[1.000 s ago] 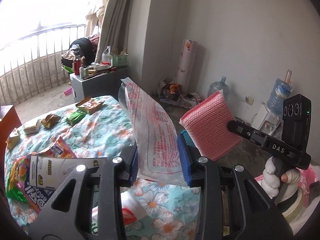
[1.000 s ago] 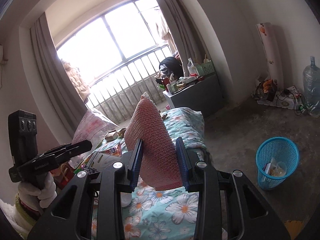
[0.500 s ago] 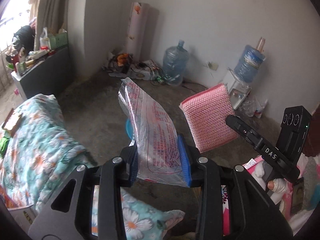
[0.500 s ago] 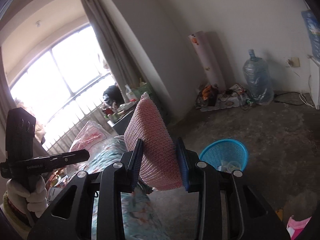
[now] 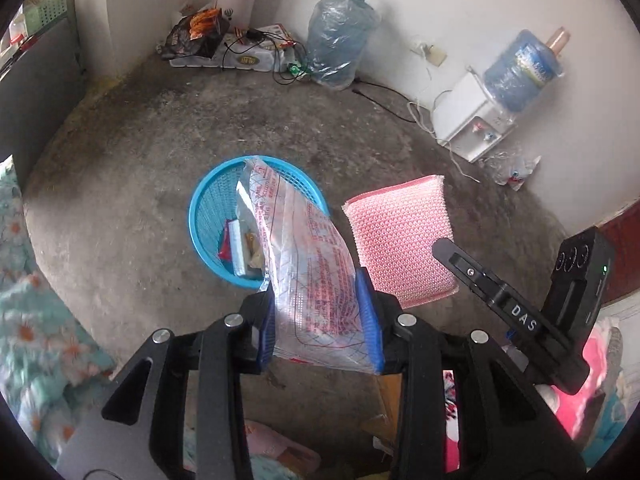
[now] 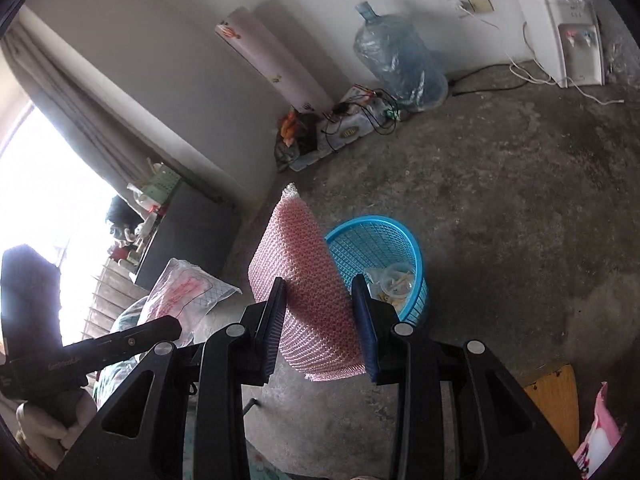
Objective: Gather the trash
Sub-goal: 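Carry the bag and sponge over the blue wastebasket and open both tools, then move both tools back to the bed toward the white bottle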
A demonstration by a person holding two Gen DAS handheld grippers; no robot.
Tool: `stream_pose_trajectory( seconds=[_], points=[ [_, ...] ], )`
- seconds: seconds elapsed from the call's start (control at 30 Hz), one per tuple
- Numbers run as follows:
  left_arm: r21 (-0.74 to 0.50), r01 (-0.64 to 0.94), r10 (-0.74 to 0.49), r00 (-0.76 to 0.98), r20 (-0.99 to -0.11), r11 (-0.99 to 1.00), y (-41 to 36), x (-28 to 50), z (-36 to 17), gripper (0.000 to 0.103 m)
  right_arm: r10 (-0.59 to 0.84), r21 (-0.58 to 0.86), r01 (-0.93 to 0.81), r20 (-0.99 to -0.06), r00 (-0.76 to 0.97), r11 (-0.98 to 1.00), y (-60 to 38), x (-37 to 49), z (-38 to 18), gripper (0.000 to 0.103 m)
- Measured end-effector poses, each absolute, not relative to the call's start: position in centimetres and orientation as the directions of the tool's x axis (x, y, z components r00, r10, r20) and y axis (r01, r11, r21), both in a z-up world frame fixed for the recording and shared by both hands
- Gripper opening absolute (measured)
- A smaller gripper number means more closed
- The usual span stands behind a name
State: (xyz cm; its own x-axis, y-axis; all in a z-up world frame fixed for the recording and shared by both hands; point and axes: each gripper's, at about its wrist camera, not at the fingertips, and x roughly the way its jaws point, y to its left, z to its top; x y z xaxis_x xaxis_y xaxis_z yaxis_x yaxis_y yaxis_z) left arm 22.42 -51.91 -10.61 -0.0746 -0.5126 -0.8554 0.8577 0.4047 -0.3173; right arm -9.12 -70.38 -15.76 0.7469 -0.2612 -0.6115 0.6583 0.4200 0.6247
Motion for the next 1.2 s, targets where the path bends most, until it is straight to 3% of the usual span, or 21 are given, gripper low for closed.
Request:
stream_pose_trajectory(
  seconds=[0.13, 0.17, 0.23, 0.27, 0.37, 0.53, 0.73, 1.07, 1.2],
  points=[
    [-0.301, 0.849, -0.509, -0.044, -0.86, 0.434, -55.1, 24.8, -12.9, 0.036, -0.232, 0.634, 0.683, -0.648, 0.725, 0.363, -73.8, -5.7, -19.0, 0.036],
    [-0.301, 0.847, -0.505, -0.045, -0.862, 0.438, -56.0, 25.4, -13.7, 0.05, -0.221, 0.629, 0.696, -0.667, 0.712, 0.345, -74.8, -4.8, -20.0, 0.038],
    [-0.282, 0.844, -0.479, -0.035, -0.877, 0.456, -57.7, 26.4, -15.3, 0.06, -0.17, 0.638, 0.7, -0.688, 0.705, 0.321, -76.5, -2.9, -22.3, 0.048],
    [-0.272, 0.836, -0.468, -0.02, -0.883, 0.477, -58.2, 26.8, -16.1, 0.061, -0.16, 0.634, 0.709, -0.701, 0.695, 0.308, -77.2, -2.3, -23.4, 0.057],
    [-0.279, 0.796, -0.442, -0.016, -0.897, 0.537, -58.4, 28.0, -17.7, 0.063, -0.15, 0.59, 0.756, -0.752, 0.642, 0.284, -77.7, -1.6, -26.1, 0.058],
    [-0.31, 0.803, -0.48, -0.034, -0.877, 0.509, -57.0, 28.1, -17.2, 0.063, -0.146, 0.621, 0.742, -0.733, 0.664, 0.252, -75.4, -4.1, -27.0, 0.058],
    [-0.335, 0.802, -0.537, -0.021, -0.843, 0.495, -56.2, 27.4, -14.5, 0.065, -0.18, 0.647, 0.721, -0.7, 0.691, 0.249, -72.9, -7.5, -25.5, 0.058],
    [-0.361, 0.821, -0.648, 0.015, -0.761, 0.443, -49.6, 24.7, -6.0, 0.067, -0.272, 0.573, 0.694, -0.652, 0.708, 0.436, -67.1, -10.5, -17.6, 0.058],
    [-0.355, 0.846, -0.721, 0.05, -0.691, 0.398, -43.0, 23.0, -1.1, 0.073, -0.308, 0.505, 0.676, -0.629, 0.714, 0.536, -63.5, -10.7, -13.2, 0.07]
  ],
)
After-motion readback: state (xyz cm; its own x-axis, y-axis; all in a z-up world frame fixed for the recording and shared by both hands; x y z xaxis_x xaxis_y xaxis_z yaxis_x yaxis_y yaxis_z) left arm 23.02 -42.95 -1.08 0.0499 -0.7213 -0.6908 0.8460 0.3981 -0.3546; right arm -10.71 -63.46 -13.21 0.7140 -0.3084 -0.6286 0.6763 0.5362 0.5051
